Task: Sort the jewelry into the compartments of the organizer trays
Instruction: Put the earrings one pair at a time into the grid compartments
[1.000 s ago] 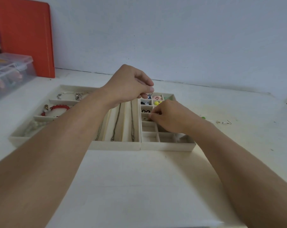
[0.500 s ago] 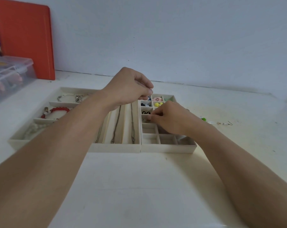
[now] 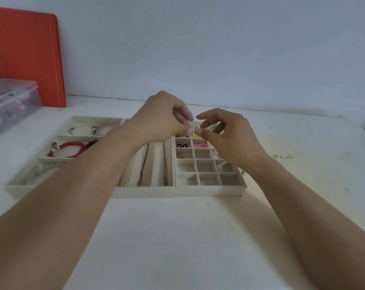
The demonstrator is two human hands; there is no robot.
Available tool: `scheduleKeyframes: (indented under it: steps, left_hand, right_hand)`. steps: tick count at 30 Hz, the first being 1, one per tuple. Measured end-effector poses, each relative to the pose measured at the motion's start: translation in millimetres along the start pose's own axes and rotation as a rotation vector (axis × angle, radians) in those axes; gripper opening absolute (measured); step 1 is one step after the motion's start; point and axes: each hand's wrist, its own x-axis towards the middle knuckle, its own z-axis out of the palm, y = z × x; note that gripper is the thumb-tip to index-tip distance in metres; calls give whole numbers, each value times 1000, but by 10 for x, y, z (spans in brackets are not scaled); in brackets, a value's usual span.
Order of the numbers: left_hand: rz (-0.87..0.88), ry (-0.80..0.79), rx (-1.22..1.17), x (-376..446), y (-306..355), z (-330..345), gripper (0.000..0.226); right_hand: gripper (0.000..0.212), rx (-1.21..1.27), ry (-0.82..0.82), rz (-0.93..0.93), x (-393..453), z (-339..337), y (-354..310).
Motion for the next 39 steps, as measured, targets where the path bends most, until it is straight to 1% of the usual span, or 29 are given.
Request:
scheduleKeyframes:
  steps: [5,8,11,18,21,25,28,31,33,39]
  left_hand:
    - [-17,-27,18,-15,14,35,33]
    - [-16,-47,7,-31,24,31,44]
    - [-4,-59,-4,-36,38,30,48]
    - [18,-24,-55,-38,54,59,55]
    - [39,-2,-81,-45,66,43,54]
    - [24,73,-111,-33,24,-42,45]
    - [17,117,-133,-11,-19,-84,38]
    - [19,123,-143,8,-36,-88,34]
    - [24,114,-132,14,-48,-83,33]
    - [20,107,-151,17,-55,-106,30]
  right_hand:
    - [22,4,-38,-40,-6,0,5]
    - [18,70,-44,-15,-19,-1,-11]
    - [15,117,-59,-16,-41,-6,-29]
    - [23,-6,-90,4,-36,9,5]
    - [24,-50,-89,1,-37,22,-3]
    - [11,5,-110,36,-27,13,-3]
    - [13,-38,-157,15,-20,42,-6]
    - [10,-72,-192,-16,-12,98,-33]
    - [12,-83,-193,-34,-10,132,-40]
    - [11,-218,-197,-61,-2,204,-33]
